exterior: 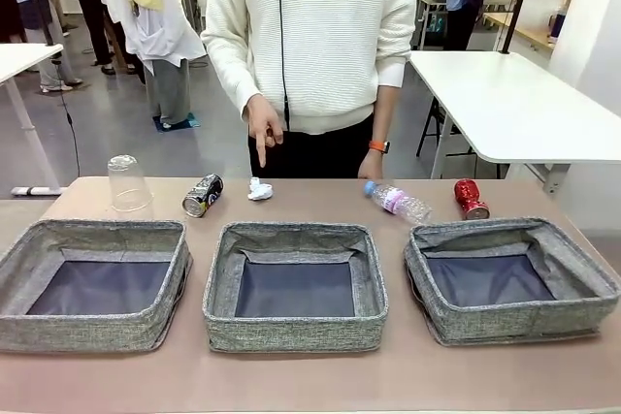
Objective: Sort the waste into the appropriate baskets.
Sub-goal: Pick up the waste item pointed out by the person.
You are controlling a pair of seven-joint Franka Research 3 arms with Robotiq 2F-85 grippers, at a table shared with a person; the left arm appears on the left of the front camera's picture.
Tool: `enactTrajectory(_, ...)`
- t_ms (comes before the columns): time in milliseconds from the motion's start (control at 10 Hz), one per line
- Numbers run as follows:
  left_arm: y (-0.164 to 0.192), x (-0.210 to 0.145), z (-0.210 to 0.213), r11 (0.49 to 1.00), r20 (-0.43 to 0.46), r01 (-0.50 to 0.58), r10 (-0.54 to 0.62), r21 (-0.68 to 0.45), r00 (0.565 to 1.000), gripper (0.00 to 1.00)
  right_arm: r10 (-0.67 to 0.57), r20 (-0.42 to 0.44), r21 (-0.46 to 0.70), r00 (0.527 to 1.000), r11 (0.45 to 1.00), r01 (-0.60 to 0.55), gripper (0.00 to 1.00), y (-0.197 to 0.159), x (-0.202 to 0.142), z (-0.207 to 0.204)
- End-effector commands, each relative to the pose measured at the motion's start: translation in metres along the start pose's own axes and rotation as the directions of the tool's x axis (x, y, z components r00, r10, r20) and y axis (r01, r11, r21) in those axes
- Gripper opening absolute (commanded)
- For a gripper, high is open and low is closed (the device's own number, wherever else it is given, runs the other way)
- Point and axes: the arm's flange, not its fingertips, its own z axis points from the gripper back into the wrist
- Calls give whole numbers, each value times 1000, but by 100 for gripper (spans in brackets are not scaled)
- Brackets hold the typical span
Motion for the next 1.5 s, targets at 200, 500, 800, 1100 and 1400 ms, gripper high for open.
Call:
enactTrajectory(200,-31,39,-58,983,-131,21,4,184,991,100,27,12,20,1000,999,-27,100,0,2,-2)
enactTrajectory(500,-51,91,-216,889,-458,189,25,416,889,100,27,12,20,1000,999,-27,100,0,2,-2)
enactTrajectory(800,-31,93,-363,520,-493,437,-36,734,869,100,27,12,20,1000,999,-27,100,0,2,-2)
enactTrajectory(1100,-50,74,-389,589,-546,502,-120,633,829,100,27,12,20,1000,999,-27,100,0,2,-2)
enactTrajectory(1400,-50,74,-389,589,-546,502,-120,633,829,100,27,12,20,1000,999,-27,100,0,2,-2)
